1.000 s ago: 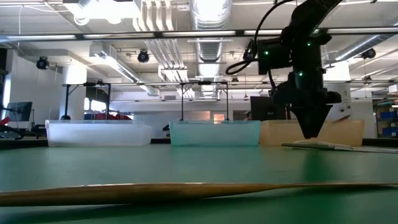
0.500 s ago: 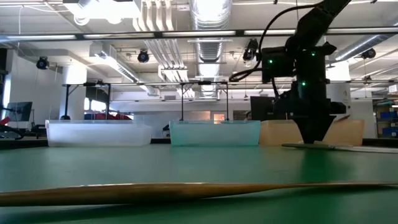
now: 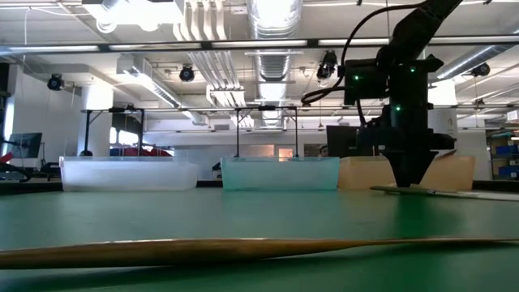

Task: Sort silverware by color (type)
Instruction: Put the top right gold and silver knife into the blue bin

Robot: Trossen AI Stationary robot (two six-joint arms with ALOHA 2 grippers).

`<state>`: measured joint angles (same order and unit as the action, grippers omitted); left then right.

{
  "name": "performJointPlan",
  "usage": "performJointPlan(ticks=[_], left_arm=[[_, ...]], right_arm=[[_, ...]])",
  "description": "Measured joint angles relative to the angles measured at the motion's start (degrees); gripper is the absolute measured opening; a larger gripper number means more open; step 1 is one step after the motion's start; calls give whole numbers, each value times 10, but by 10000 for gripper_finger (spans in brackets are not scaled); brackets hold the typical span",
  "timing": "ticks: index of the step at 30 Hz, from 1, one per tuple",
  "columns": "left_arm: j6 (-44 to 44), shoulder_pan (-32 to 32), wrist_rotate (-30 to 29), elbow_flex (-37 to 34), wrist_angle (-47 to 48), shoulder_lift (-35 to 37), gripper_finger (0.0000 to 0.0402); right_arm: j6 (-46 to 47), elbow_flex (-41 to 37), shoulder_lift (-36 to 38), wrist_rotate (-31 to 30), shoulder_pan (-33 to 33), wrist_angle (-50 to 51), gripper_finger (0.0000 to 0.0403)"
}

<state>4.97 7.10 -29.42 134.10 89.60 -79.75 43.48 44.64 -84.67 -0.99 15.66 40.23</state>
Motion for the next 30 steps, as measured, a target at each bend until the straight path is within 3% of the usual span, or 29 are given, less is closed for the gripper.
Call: performJointPlan(ticks=[10,17,21,23,27,30], left_arm=[[-11,0,0,0,0,2,112],[-12,0,0,0,0,2,112],[-17,0,0,0,0,2,112],[-17,0,0,0,0,2,112],[-17,0,0,0,0,2,112],[-17,0,0,0,1,2,112]], right_arm=[[0,40,55,-5,0,8,67],[-51,117,112,-75,-1,-3,67],[-180,158,126,-148,-5,-105,67],[-287,170,124,-169,-4,-181,67],[-527,180,99,-169,-4,-343,67],[-620,187,62,-165,7,-406,67]])
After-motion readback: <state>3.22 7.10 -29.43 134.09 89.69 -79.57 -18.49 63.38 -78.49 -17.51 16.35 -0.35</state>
